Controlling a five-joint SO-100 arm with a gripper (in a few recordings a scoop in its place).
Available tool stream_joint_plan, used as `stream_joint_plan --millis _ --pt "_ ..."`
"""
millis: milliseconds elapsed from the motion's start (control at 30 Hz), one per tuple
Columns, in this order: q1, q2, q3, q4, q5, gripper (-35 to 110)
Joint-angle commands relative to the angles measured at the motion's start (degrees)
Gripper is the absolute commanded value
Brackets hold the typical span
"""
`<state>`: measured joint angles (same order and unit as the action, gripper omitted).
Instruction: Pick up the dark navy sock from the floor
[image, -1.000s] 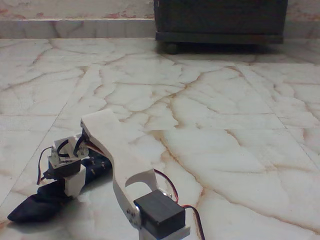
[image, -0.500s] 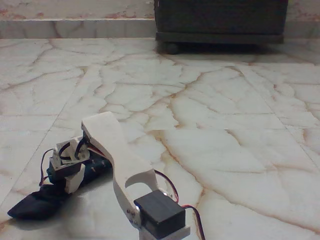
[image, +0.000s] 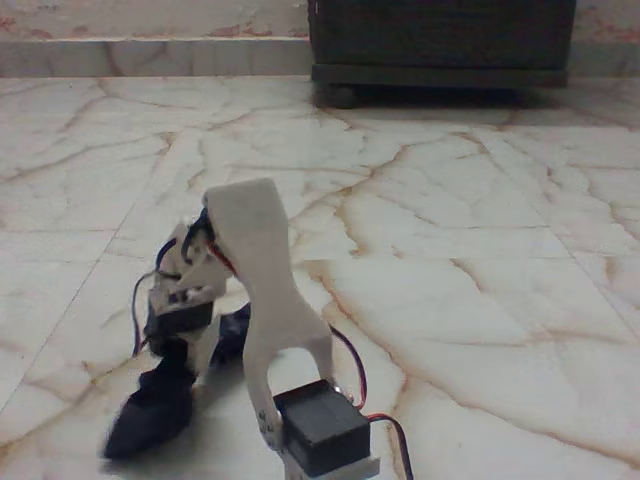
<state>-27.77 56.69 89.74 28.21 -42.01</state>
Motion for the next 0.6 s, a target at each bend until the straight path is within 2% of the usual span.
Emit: stream_joint_plan --millis 0,167,567 --pt "0.6 8.5 3.6 -0.7 -1.8 0" --pt "5.6 18.2 12.0 -0.6 -8.6 0" --pt "15.2 50.2 45.3 -3.5 -22.9 0"
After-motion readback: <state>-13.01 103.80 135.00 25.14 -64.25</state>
